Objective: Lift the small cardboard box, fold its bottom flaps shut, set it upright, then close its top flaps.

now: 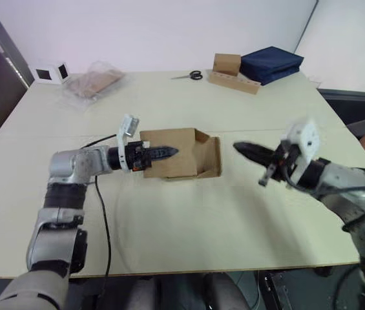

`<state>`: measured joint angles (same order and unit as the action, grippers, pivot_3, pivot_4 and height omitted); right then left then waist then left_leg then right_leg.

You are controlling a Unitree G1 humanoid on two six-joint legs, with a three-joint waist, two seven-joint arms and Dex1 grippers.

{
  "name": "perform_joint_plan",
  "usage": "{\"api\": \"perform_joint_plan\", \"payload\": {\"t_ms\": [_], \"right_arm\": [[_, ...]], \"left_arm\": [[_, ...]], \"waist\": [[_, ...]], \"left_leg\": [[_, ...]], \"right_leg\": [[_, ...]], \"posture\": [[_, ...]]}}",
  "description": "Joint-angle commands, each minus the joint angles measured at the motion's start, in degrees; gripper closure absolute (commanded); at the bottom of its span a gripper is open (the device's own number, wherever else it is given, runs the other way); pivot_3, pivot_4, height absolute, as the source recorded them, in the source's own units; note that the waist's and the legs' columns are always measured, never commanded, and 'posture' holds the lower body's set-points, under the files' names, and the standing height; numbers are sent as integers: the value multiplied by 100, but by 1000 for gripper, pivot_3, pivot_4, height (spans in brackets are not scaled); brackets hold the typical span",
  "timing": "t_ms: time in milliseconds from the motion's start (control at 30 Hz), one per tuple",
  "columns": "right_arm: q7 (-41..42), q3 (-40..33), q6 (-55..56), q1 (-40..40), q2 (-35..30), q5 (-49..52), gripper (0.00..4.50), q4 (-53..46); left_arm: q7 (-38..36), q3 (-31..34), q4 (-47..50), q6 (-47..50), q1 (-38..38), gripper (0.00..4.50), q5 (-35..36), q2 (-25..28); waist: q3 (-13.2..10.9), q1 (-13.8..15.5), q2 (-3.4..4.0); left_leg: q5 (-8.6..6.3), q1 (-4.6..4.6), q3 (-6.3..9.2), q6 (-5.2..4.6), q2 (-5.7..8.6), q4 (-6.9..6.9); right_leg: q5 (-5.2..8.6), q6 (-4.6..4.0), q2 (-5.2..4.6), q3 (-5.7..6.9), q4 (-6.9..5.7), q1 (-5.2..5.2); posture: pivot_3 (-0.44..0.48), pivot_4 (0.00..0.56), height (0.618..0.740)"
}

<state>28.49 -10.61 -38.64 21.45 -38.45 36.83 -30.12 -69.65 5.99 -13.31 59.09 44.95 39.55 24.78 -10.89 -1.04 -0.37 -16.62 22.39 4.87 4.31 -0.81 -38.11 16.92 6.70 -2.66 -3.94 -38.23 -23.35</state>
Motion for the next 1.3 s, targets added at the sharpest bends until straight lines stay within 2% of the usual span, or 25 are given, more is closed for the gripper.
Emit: {"api": "perform_joint_plan", "payload": {"t_ms": [33,133,267,500,933,1300], "right_arm": [[-467,-117,259,481,400,-170,4500,275],[-581,118,374,741,721,-341,4500,516],[-753,524,632,968,1263,-654,4500,728],[-687,1006,881,1119,1803,-908,4500,848],[-436,1349,985,1105,1956,-1119,4500,668],[-173,1437,936,1176,1947,-1073,4500,538]], "left_arm": [[224,280,673,-280,-53,4439,273,-6],[578,429,736,-227,14,4439,407,-108],[574,360,857,-457,-41,4439,444,-117],[681,303,893,-487,-81,4439,555,-134],[713,297,743,129,5,4439,980,-15],[1005,355,584,10,104,4439,962,-86]], "waist": [[0,20,0],[0,15,0],[0,-18,0],[1,-52,0],[1,-154,0],[1,-150,1]], "left_leg": [[-1,0,2,-2,0,0],[-1,0,1,-2,2,1],[-2,1,0,-3,4,3],[-2,1,0,-3,4,7],[-2,1,2,-4,4,9],[-2,1,3,-3,4,11]], "right_leg": [[0,0,0,2,0,1],[0,0,-1,2,3,1],[0,0,0,1,1,-2],[0,0,0,1,1,-4],[0,0,1,1,1,-4],[0,0,0,1,1,-5]], "posture": [[0,150,740],[0,150,740],[0,150,740],[0,150,740],[0,150,740],[0,150,740]]}}
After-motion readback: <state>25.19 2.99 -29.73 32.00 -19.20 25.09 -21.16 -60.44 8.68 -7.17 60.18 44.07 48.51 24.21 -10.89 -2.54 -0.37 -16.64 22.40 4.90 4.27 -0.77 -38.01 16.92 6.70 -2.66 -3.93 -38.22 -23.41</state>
